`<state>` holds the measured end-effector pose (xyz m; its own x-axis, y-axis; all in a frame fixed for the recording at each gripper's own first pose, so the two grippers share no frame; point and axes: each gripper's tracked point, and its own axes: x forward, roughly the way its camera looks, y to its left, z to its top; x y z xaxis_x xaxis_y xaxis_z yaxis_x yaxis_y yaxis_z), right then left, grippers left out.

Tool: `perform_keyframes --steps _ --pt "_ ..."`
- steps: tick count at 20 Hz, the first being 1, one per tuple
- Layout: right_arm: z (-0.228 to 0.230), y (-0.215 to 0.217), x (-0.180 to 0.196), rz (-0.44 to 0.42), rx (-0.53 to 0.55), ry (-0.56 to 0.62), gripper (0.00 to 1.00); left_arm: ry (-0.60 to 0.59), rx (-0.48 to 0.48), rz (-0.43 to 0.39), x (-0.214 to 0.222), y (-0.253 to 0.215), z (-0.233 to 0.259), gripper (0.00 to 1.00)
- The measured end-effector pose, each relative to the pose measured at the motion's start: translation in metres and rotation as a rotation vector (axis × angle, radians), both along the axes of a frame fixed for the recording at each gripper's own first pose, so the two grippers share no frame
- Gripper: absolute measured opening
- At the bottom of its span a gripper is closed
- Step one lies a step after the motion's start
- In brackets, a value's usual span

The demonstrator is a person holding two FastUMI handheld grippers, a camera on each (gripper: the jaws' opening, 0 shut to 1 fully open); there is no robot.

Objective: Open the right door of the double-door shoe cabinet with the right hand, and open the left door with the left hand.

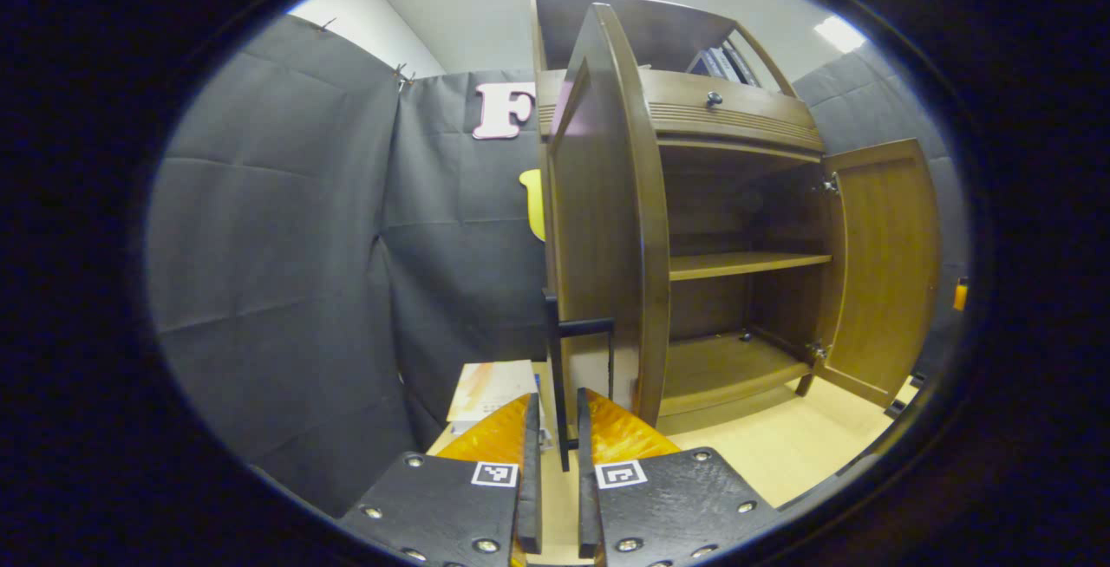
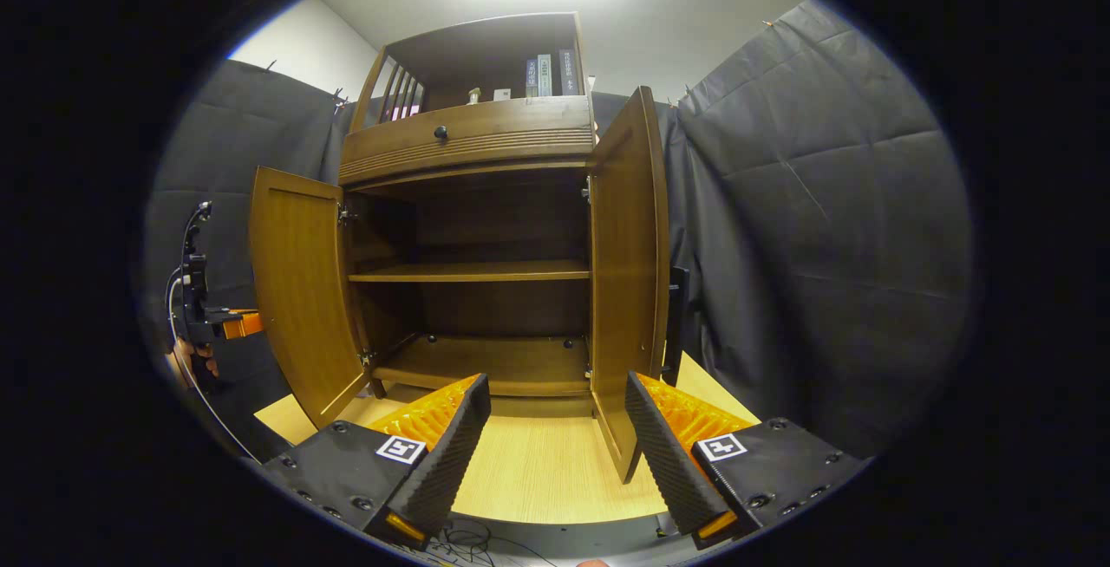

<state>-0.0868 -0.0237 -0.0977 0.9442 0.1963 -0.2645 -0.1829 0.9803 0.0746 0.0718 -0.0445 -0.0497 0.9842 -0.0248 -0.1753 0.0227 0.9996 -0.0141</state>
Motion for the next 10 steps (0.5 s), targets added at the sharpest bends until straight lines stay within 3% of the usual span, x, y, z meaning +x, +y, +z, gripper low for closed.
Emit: perform_keyframes --steps 2,3,7,8,10 --pt "0.001 0.004 0.001 0.004 0.003 -0.004 0.98 0.005 0.020 0.028 -0.006 0.012 -0.003 0.19" --pt "0.000 0.005 0.002 0.004 0.004 -0.003 0.93 0.009 0.032 0.044 -0.009 0.017 -0.004 0.19" --pt "-0.005 0.010 0.004 0.011 0.011 0.004 0.93 -0.005 0.074 0.111 -0.018 0.041 0.001 0.19" --pt "-0.005 0.010 0.003 0.009 0.009 0.003 1.00 -0.008 0.070 0.120 -0.019 0.043 0.003 0.20" --pt "-0.007 0.005 0.002 -0.014 -0.016 0.001 0.98 -0.025 0.049 0.111 -0.025 0.041 0.010 0.20"
